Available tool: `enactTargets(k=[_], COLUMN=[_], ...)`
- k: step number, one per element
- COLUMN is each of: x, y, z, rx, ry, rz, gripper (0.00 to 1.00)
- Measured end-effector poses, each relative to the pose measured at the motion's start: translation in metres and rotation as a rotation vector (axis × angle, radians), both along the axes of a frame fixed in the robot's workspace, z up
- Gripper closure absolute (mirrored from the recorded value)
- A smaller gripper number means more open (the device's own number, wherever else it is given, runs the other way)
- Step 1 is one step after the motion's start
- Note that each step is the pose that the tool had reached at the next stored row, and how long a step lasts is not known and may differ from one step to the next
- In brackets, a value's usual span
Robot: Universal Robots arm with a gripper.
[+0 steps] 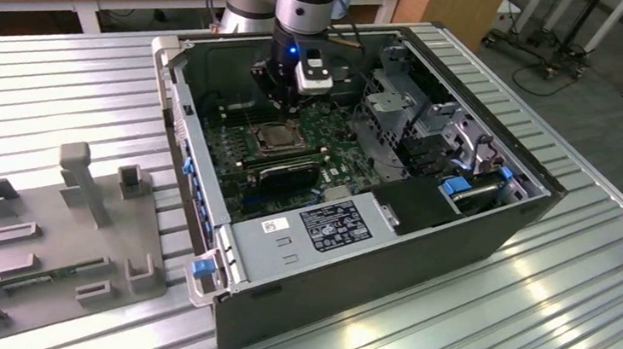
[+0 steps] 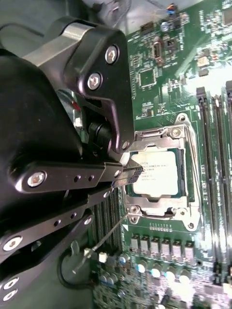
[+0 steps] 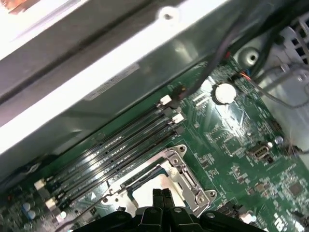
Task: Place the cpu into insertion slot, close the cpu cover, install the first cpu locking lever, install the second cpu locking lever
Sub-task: 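Close the cpu cover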
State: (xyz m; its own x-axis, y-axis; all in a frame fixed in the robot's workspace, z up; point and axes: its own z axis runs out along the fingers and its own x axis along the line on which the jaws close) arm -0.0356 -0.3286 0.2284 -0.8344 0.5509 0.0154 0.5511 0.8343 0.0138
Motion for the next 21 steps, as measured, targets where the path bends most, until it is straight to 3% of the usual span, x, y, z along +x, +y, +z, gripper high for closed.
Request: enactTargets(k=[21], x=[0.0], y=[0.0], z=[-0.0002], rx=[0.0], ry=[0.0], rz=[0.382], gripper=[0.9])
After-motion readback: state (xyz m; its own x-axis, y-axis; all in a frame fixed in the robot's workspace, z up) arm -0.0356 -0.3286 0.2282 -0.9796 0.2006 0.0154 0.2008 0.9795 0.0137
